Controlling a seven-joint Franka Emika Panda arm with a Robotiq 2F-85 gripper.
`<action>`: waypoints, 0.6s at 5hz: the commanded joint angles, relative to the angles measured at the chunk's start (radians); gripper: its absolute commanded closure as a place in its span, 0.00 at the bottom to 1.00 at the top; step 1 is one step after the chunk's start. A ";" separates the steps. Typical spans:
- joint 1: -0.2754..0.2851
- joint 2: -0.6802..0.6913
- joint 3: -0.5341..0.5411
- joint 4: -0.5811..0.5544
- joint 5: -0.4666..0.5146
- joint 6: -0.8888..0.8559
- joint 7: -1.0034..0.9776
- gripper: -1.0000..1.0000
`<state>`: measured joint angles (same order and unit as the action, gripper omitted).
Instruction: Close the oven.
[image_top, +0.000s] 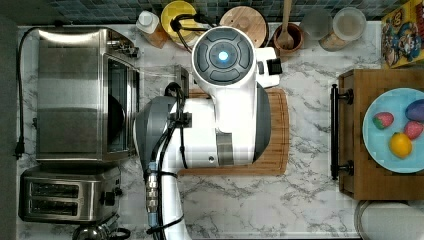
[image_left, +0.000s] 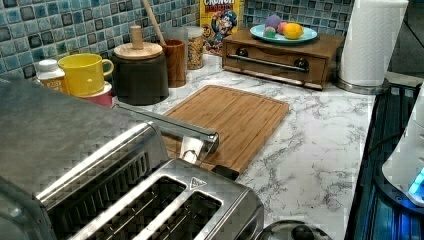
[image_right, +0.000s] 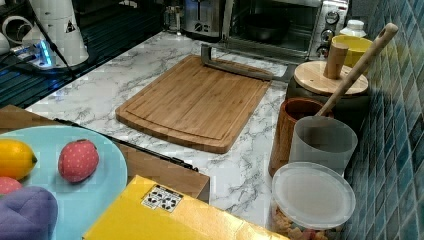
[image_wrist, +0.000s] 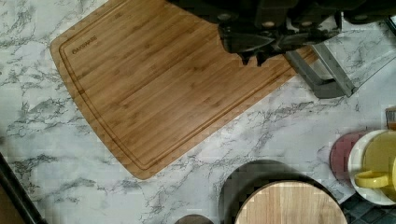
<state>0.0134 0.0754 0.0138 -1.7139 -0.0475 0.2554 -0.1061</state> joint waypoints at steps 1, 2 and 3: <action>-0.040 -0.023 -0.013 -0.119 0.111 0.127 -0.225 1.00; -0.087 -0.037 -0.042 -0.203 0.233 0.181 -0.448 1.00; -0.119 -0.074 -0.056 -0.302 0.391 0.229 -0.690 1.00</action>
<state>-0.0331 0.0659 -0.0265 -1.8887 0.2922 0.5024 -0.7051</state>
